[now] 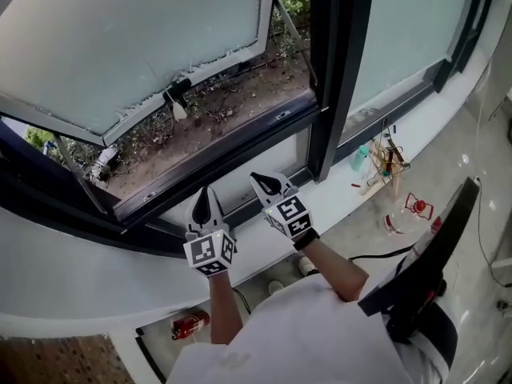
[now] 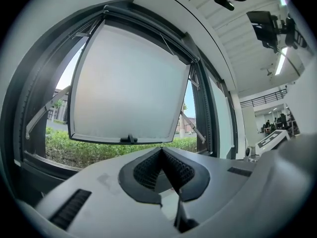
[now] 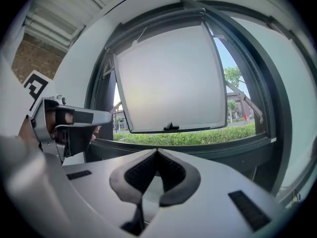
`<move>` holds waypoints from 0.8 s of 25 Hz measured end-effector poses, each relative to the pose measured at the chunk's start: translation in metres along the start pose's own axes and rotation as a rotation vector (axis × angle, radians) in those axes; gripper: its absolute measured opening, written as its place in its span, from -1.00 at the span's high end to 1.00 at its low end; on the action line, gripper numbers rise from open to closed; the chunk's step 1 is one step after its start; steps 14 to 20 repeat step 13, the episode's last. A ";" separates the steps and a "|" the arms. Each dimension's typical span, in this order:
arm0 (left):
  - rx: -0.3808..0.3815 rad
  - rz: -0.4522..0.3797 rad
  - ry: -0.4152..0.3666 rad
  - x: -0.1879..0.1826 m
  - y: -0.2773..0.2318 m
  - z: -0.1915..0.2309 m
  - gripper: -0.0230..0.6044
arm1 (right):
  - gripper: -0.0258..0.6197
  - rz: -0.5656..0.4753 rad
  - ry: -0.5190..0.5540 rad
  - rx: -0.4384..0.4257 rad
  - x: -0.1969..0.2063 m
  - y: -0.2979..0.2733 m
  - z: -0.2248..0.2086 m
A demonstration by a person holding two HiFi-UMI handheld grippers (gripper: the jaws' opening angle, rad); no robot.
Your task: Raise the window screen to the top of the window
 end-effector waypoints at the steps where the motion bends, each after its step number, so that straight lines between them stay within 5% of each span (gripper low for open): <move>1: -0.005 0.001 0.001 0.001 0.002 0.002 0.92 | 0.92 0.008 -0.001 0.008 0.003 0.001 -0.002; 20: -0.036 0.006 0.011 0.001 0.019 0.021 0.92 | 0.92 0.035 0.019 0.010 0.011 -0.001 -0.002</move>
Point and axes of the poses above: the fingertips, and each gripper's own axes: y backward along the fingers, z to its left, x out of its underside, the point moved 7 cm from there along y, backward along the fingers, and after that the axes turned 1 degree about z, right-handed, at the moved point
